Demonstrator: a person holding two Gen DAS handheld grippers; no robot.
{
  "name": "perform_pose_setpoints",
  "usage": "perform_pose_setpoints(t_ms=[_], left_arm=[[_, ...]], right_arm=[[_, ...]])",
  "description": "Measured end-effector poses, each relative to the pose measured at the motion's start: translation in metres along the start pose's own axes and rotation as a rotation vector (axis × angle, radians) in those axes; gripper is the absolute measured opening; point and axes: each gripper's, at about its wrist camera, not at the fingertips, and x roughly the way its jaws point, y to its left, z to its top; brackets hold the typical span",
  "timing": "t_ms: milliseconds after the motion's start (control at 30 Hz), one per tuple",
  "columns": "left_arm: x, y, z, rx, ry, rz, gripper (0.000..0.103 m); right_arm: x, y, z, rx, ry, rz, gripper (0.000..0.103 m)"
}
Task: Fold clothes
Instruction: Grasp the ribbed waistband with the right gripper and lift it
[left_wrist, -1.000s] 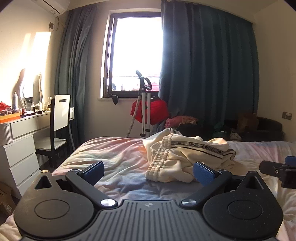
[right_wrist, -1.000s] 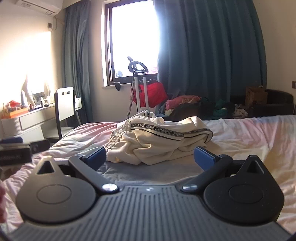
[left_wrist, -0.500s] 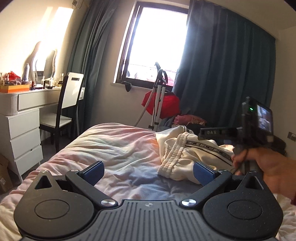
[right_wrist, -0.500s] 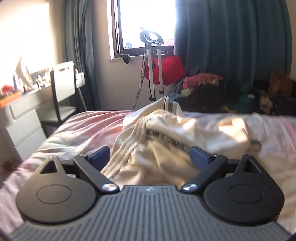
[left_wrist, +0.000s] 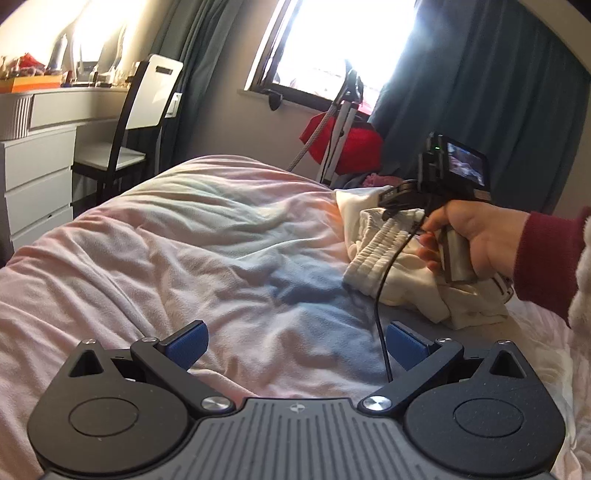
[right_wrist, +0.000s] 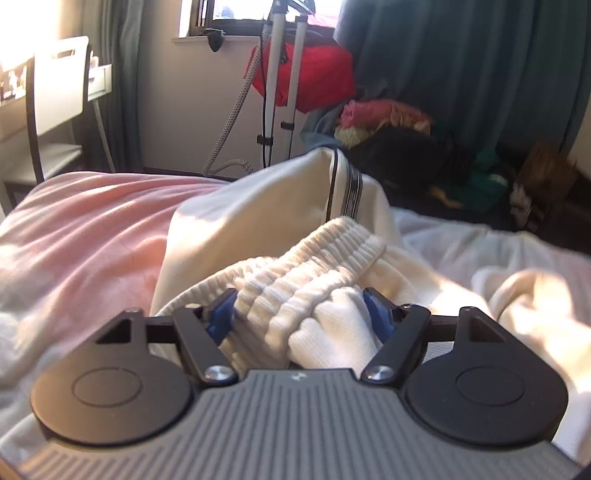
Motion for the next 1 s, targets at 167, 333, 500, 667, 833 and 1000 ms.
perform_pose_setpoints(t_ms=[167,333,500,667,833,1000], left_arm=[[0.005,0.006,0.006,-0.056,0.003,0.039,0.103],[-0.015,-0.006,0.009,-0.050,-0.040,0.074,0.103],[-0.045,-0.032,0.005,-0.026,-0.113,0.081,0.103],[-0.076,-0.066,-0.003,0.073,-0.148,0.040,0.103],[-0.086,-0.097,-0.023,0.259,-0.126,-0.002,0.103],[-0.065,-0.115,-0.044,0.393,-0.076,0.024,0.103]], right_arm=[[-0.035,-0.021,-0.012,0.113,-0.038,-0.001,0.027],[-0.112,-0.074,-0.033,0.272,-0.135,0.079,0.017],[-0.216,-0.134,-0.068,0.396,-0.227,0.173,0.015],[-0.298,-0.174,-0.114,0.521,-0.240,0.275,0.015],[-0.324,-0.193,-0.170,0.629,-0.132,0.284,0.019],[-0.310,-0.207,-0.236,0.826,0.016,0.225,0.032]])
